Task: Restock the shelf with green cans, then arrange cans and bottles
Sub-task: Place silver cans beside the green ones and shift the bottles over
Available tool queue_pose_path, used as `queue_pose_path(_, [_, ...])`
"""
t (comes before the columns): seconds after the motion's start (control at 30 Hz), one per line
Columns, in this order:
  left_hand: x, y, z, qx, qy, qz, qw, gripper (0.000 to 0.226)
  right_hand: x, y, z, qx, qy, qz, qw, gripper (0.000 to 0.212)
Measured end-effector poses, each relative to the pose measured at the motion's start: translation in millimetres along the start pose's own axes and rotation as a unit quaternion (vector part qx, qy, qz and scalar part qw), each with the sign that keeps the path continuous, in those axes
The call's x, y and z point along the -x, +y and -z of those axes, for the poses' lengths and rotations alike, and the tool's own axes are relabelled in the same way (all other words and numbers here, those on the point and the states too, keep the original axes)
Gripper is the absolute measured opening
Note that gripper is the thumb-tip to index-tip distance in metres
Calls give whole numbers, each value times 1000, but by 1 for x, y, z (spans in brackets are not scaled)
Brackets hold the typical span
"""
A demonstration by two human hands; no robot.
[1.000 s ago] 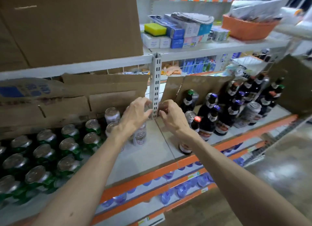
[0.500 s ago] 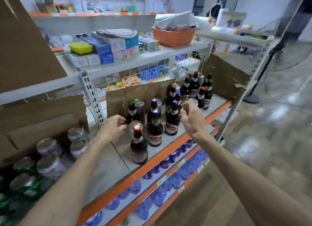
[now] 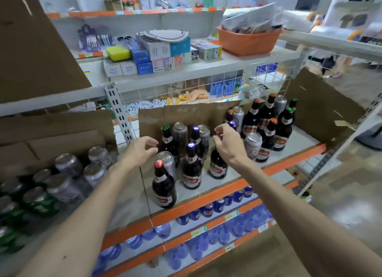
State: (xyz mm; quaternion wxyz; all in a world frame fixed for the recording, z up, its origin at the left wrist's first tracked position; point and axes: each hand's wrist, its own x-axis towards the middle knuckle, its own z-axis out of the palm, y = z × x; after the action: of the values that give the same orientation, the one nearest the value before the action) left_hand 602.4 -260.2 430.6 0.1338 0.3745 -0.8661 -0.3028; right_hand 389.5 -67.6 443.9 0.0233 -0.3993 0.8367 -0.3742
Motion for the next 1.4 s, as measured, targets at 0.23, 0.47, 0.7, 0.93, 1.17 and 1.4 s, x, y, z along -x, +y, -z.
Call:
queue_pose_path(0.23, [-38,22,-7,-29,9,-20,999,31,-54,-10,-32,19,-41,-2,999,28])
queue_pose_path(0.47, [-75,34,-21,-43,-17,-28,999,31,-101,4,-41,99,-59,-19,993,25])
queue_pose_path(0.7, [-78,37,-25,-101,-86,24,991,38,-127,13,-52,122,-118,-17,985,25])
queue_pose_path(0.93, [-67,32,-40,-185,-149,124,963,58,-138,23,-55,143,-189,13,972,14])
queue_pose_path(1.17, [-65,29,-51,-233,-193,188,934,58,-159,31,-70,151,-254,1,955,21])
queue_pose_path(1.4, [-70,17,-53,-211,-184,196,940,47,-172,36,-84,129,-299,-19,945,31])
